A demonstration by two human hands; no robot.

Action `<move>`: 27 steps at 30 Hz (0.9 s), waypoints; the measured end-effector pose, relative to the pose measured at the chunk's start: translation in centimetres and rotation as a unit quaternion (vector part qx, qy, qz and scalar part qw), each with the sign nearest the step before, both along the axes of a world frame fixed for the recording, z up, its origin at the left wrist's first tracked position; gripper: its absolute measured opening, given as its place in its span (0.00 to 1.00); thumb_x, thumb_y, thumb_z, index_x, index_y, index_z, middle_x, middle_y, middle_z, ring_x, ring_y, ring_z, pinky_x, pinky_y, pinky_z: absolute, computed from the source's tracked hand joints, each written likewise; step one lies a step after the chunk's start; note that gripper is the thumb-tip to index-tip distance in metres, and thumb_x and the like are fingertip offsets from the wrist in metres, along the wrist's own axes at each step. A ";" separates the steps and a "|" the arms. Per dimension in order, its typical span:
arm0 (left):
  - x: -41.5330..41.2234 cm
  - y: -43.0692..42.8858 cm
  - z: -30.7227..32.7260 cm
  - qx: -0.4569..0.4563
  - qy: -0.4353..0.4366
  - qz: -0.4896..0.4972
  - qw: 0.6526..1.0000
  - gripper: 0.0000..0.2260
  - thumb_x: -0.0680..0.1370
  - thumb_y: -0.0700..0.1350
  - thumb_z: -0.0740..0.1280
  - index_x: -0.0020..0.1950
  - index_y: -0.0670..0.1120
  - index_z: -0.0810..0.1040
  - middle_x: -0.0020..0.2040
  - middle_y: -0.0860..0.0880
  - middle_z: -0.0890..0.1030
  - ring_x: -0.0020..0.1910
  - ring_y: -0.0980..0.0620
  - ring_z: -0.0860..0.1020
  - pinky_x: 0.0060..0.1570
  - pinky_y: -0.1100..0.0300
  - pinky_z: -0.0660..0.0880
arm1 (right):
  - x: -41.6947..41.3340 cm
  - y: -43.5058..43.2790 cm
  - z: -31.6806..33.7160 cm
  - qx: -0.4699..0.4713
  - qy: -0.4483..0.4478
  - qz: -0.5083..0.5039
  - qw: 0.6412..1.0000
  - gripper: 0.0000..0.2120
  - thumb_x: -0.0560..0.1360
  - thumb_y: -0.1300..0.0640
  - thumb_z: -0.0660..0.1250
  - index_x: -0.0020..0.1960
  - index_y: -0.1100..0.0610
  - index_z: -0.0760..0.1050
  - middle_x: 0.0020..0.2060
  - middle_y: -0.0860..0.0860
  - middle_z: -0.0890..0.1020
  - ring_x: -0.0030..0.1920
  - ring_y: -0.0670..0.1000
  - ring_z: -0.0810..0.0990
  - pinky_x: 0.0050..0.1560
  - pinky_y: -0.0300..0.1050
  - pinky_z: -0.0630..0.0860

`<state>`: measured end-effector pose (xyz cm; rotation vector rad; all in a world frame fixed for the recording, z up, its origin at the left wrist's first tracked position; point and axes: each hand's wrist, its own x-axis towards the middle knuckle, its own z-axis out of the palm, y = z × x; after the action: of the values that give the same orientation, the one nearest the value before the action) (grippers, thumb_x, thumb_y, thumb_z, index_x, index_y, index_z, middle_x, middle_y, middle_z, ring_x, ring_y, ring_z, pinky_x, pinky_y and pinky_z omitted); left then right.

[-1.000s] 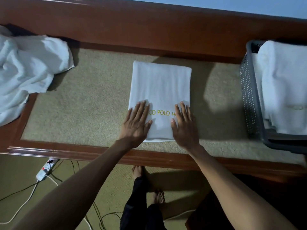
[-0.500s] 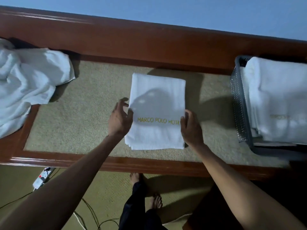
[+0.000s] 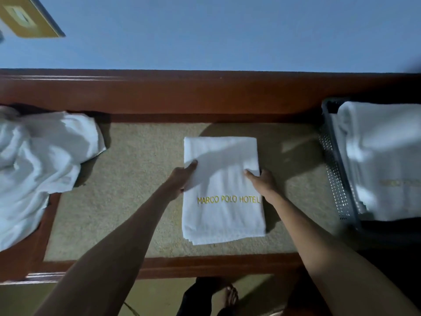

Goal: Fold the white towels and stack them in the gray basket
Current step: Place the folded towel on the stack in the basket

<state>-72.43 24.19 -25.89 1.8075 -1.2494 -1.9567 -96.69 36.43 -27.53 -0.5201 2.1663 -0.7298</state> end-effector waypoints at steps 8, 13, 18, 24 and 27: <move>-1.4 0.1 2.3 0.059 0.085 -0.076 0.992 0.32 0.77 0.54 0.75 0.73 0.51 0.60 0.66 0.47 0.78 0.61 0.44 0.81 0.55 0.42 0.82 | -0.3 0.4 3.4 -0.054 -0.075 -0.040 0.995 0.11 0.77 0.51 0.73 0.52 0.58 0.82 0.47 0.55 0.86 0.50 0.57 0.86 0.52 0.54 0.81; -5.2 -0.7 6.9 0.003 0.088 -0.127 0.988 0.34 0.75 0.59 0.76 0.74 0.53 0.63 0.66 0.49 0.79 0.61 0.45 0.82 0.48 0.44 0.84 | -3.4 1.0 8.6 -0.119 -0.064 -0.073 0.988 0.09 0.78 0.53 0.72 0.52 0.59 0.81 0.48 0.56 0.85 0.50 0.57 0.85 0.52 0.52 0.80; -12.3 0.2 11.8 -0.073 0.171 -0.159 0.970 0.19 0.81 0.50 0.71 0.71 0.51 0.73 0.63 0.47 0.83 0.59 0.46 0.84 0.54 0.46 0.82 | -9.5 2.0 15.8 -0.183 -0.005 -0.086 0.979 0.14 0.77 0.48 0.72 0.57 0.57 0.80 0.49 0.53 0.85 0.47 0.52 0.84 0.46 0.44 0.77; -23.5 3.1 17.1 -0.090 0.209 -0.165 0.960 0.16 0.84 0.44 0.66 0.71 0.43 0.73 0.61 0.44 0.84 0.57 0.45 0.84 0.49 0.54 0.83 | -20.3 5.8 21.5 -0.194 0.069 -0.106 0.973 0.13 0.79 0.47 0.70 0.52 0.57 0.78 0.41 0.48 0.81 0.39 0.46 0.79 0.35 0.39 0.71; -29.4 5.5 18.7 -0.076 0.209 -0.183 0.957 0.16 0.83 0.44 0.67 0.71 0.43 0.73 0.60 0.44 0.85 0.56 0.45 0.85 0.46 0.54 0.83 | -25.7 8.9 22.9 -0.198 0.089 -0.124 0.968 0.13 0.79 0.47 0.70 0.51 0.58 0.79 0.40 0.50 0.82 0.39 0.49 0.80 0.37 0.43 0.72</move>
<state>-101.85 29.66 -7.17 1.0635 -1.6059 -2.1996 -122.37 45.31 -4.65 -0.5379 2.2849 -1.3144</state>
